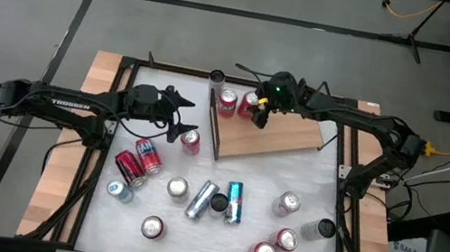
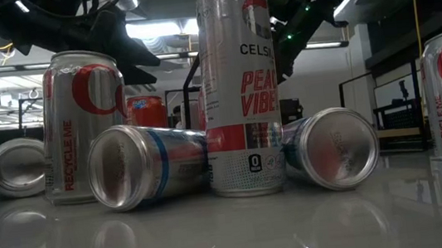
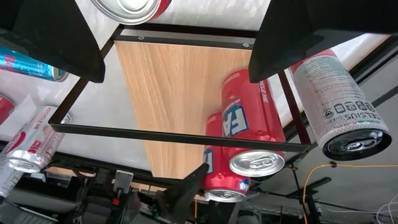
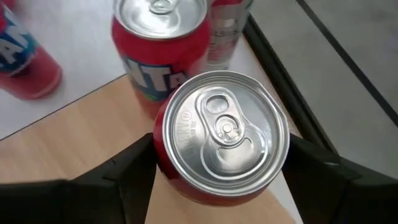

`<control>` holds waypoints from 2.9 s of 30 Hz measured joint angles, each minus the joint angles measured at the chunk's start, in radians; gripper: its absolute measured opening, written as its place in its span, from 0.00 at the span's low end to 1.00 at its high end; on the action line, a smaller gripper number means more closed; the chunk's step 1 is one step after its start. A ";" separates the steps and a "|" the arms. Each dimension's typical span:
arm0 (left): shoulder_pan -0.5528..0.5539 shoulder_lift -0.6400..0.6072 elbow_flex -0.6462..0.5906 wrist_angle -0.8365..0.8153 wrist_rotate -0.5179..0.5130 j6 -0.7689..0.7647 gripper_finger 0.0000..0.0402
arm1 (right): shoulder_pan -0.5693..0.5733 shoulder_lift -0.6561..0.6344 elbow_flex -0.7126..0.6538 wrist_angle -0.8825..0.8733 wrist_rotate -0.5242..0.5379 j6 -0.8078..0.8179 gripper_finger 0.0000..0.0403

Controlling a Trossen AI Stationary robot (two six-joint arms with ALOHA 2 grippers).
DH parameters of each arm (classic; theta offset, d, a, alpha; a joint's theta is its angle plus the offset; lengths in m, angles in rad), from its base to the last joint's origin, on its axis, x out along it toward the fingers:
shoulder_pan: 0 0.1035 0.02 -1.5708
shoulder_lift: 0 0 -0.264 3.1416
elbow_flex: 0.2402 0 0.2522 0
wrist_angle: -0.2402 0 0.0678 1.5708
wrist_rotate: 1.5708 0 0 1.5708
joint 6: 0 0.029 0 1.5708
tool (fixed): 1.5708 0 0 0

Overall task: Place canned beverage on shelf
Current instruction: Put the middle right orange soda can on the shelf

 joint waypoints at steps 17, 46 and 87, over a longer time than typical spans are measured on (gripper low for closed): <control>0.000 0.000 0.000 0.000 0.000 0.000 0.97 | 0.000 0.000 0.000 0.002 -0.021 0.013 0.72; 0.000 0.000 0.000 0.000 0.000 0.000 0.97 | 0.000 0.000 0.000 0.000 -0.022 0.012 0.72; 0.000 0.000 0.000 0.000 0.000 0.000 0.97 | -0.001 -0.001 0.004 0.003 -0.025 0.011 0.97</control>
